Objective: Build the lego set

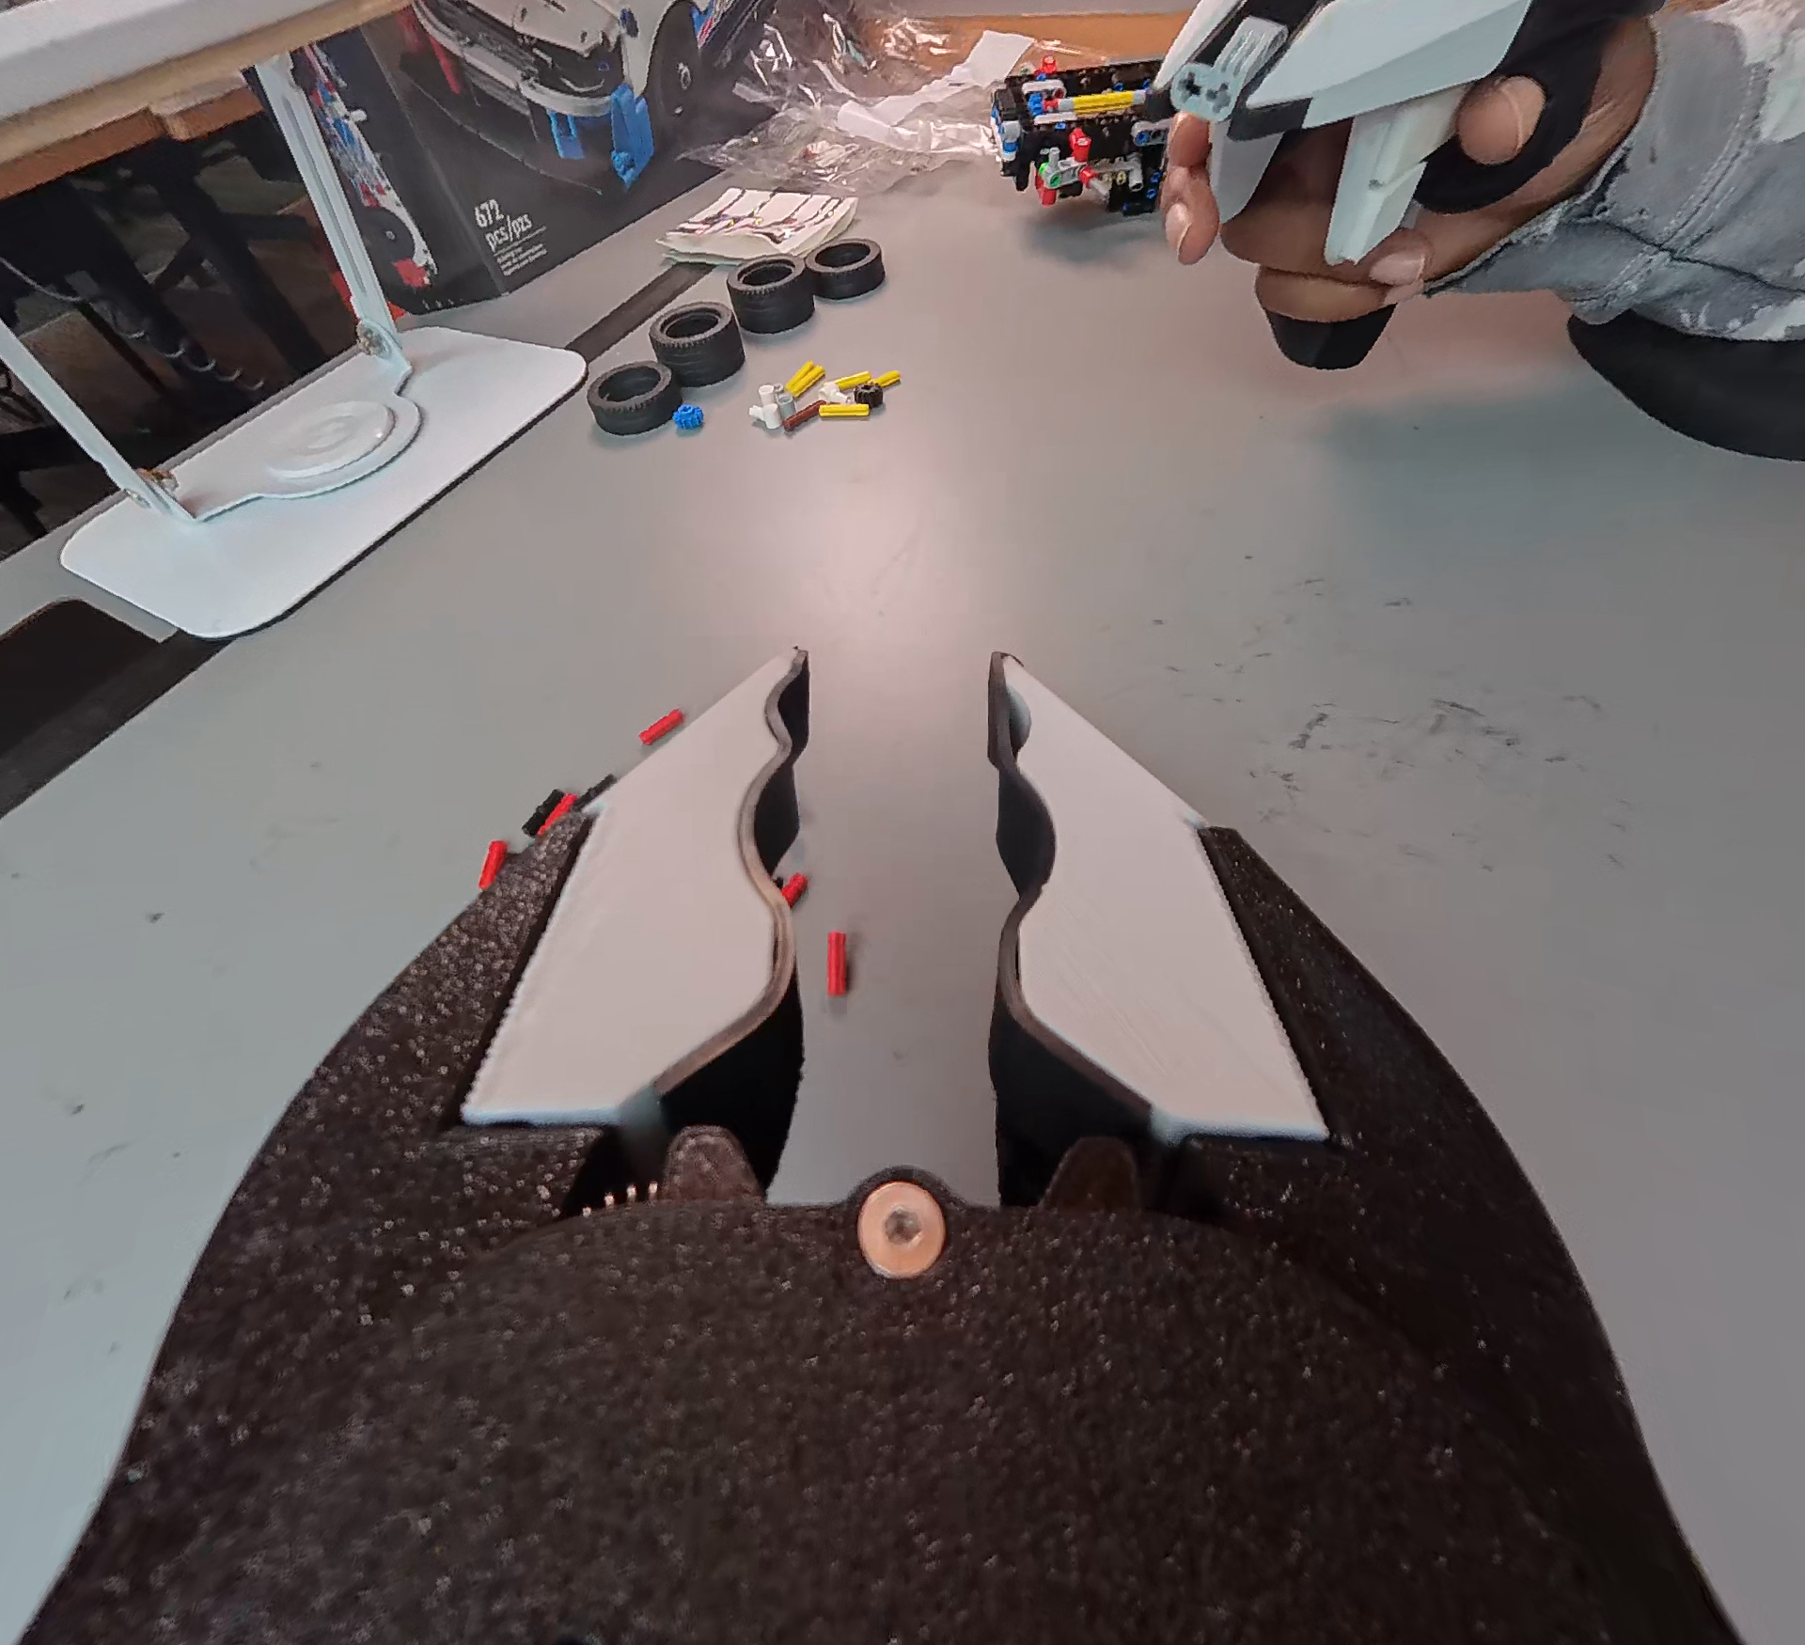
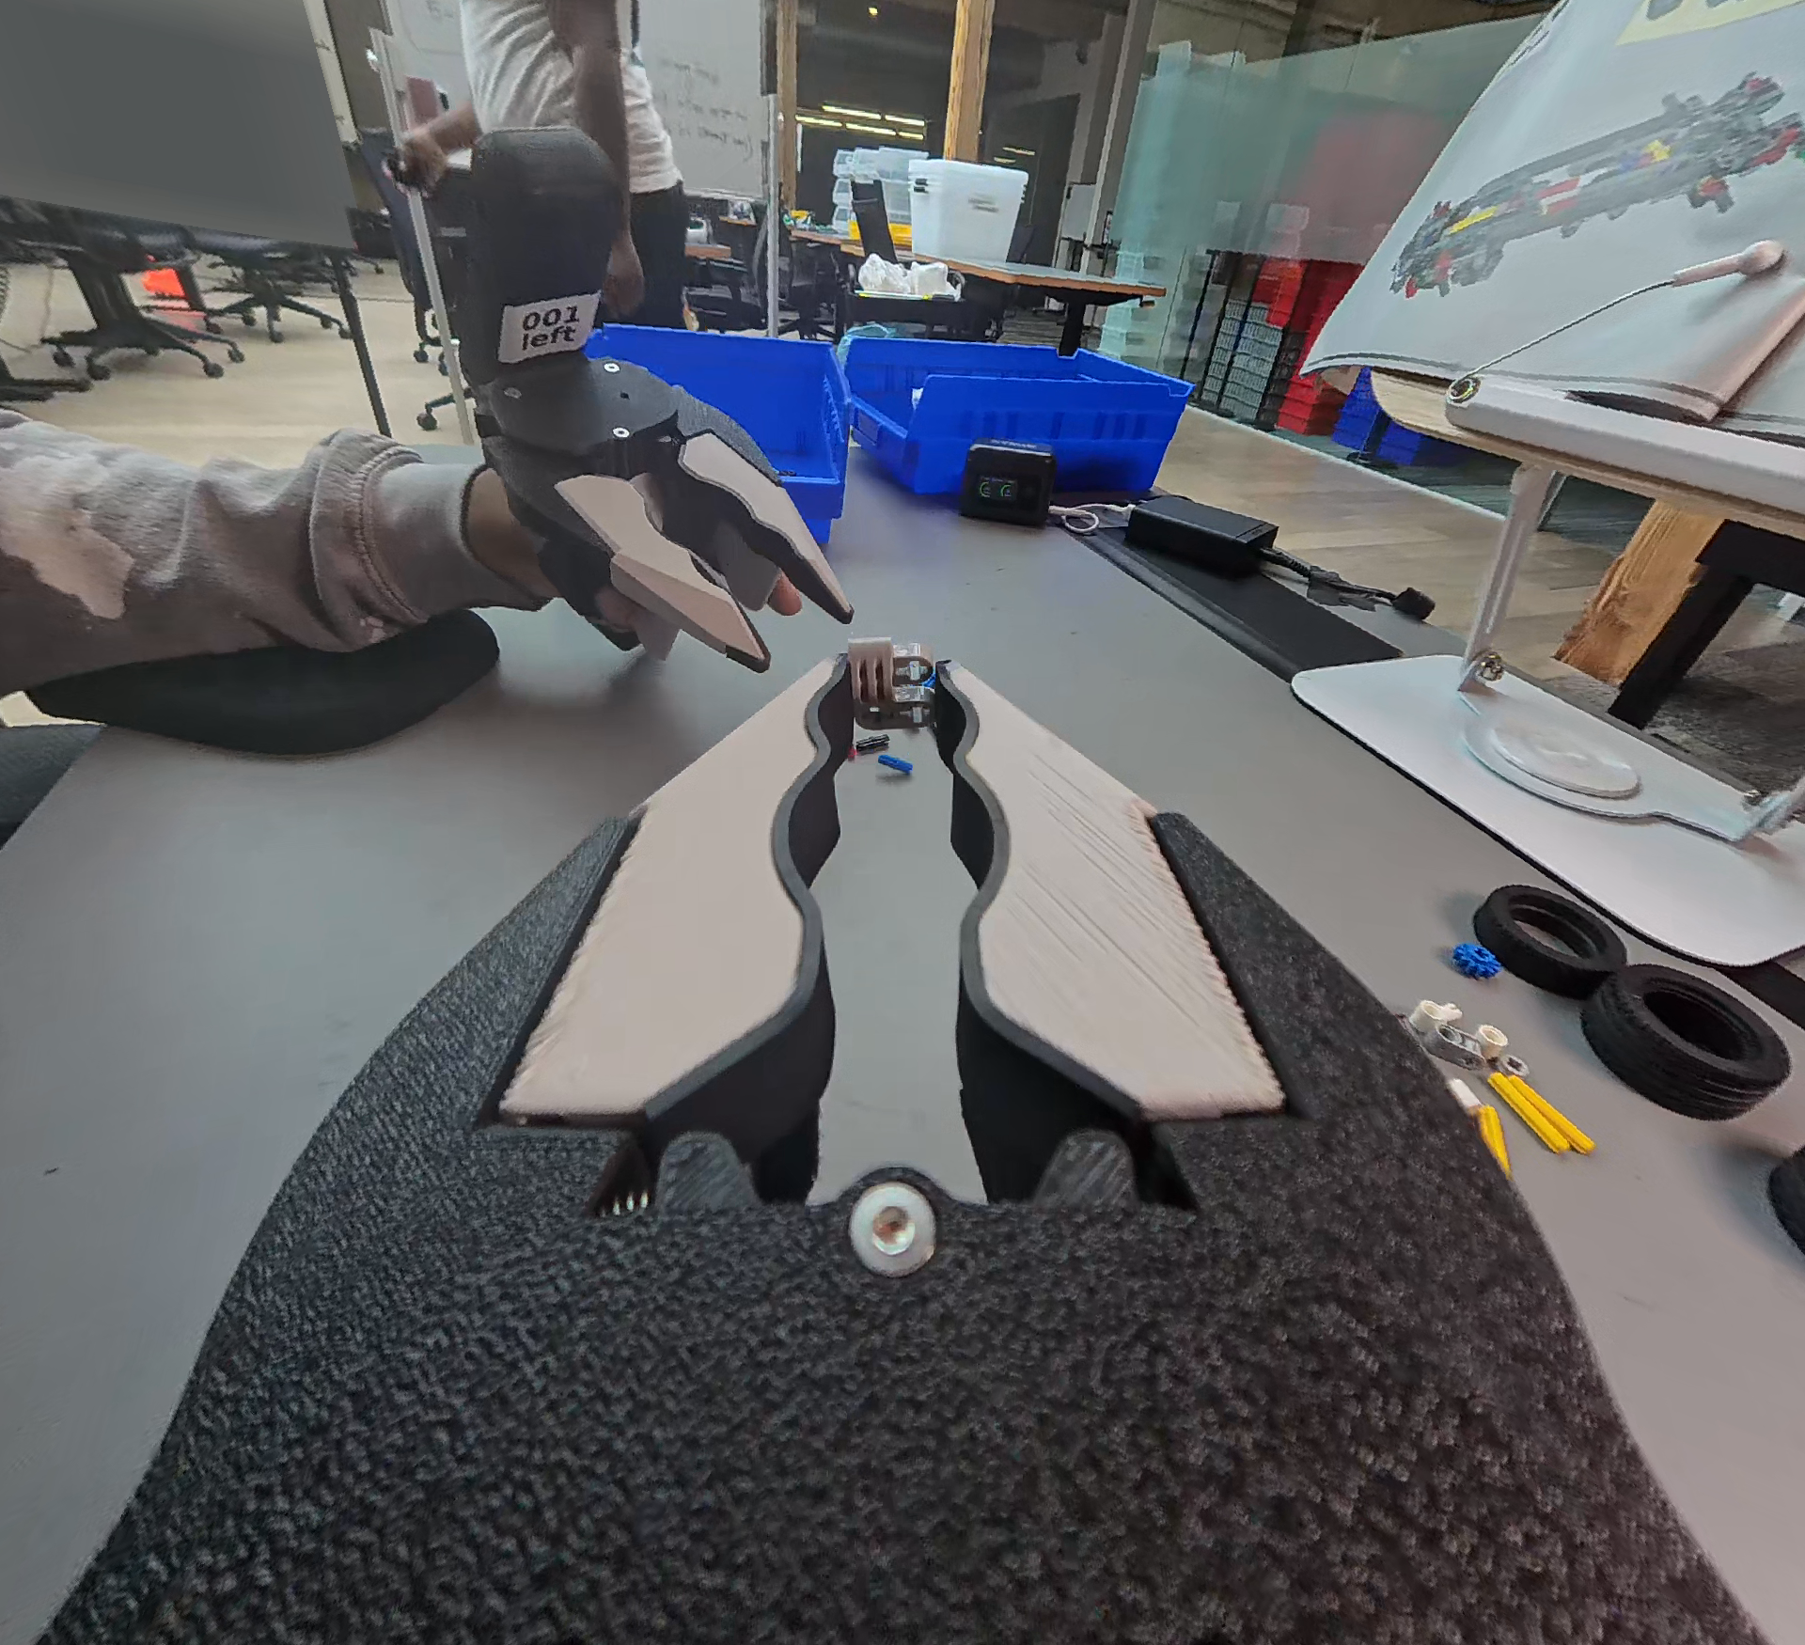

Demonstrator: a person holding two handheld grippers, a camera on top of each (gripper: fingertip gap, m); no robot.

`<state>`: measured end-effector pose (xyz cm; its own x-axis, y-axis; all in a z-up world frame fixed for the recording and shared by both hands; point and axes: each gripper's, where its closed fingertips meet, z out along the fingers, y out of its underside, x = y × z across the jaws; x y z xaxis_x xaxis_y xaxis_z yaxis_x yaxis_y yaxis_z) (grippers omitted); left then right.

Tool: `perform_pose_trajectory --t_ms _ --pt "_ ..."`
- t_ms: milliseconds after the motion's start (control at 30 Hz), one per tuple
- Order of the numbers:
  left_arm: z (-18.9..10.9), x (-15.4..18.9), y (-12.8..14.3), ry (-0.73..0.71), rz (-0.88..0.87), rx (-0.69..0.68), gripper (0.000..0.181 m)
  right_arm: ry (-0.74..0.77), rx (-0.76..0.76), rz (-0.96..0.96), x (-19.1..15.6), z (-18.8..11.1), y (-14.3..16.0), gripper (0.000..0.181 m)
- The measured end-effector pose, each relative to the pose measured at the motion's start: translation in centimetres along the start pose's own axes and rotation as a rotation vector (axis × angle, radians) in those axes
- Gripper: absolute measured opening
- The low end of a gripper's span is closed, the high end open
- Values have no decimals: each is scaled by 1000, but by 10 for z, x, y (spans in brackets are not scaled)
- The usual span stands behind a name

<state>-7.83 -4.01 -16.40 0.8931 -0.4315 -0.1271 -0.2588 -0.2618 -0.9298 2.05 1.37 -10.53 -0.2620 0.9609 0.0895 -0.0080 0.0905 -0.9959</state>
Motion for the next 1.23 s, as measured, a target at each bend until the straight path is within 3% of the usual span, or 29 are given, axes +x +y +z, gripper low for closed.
perform_pose_trajectory --t_ms 33,133,367,600,867,967,1067,1133,1233 --pt "-1 1 -2 -2 14 7 36 -3 -3 -5 -2 1 0 15" --pt "-3 1 -3 -1 32 15 37 -14 -13 -29 -10 5 1 15" --pt "-7 33 -21 189 -12 109 32 -98 2 -24 -41 18 -3 15" --pt "-4 72 -46 302 2 208 31 -197 69 116 -71 31 -11 15" --pt "-13 102 -66 538 -178 295 16 -297 133 196 -92 34 -18 15" --pt "-15 103 -75 518 -159 348 19 -335 171 313 -91 32 -25 15" --pt "-10 83 -79 287 -14 359 24 -345 237 546 -75 30 -34 15" --pt "-10 78 -77 164 165 337 30 -375 192 748 -67 33 -28 14" --pt "-6 87 -69 137 315 283 32 -514 110 992 -78 37 -18 15"
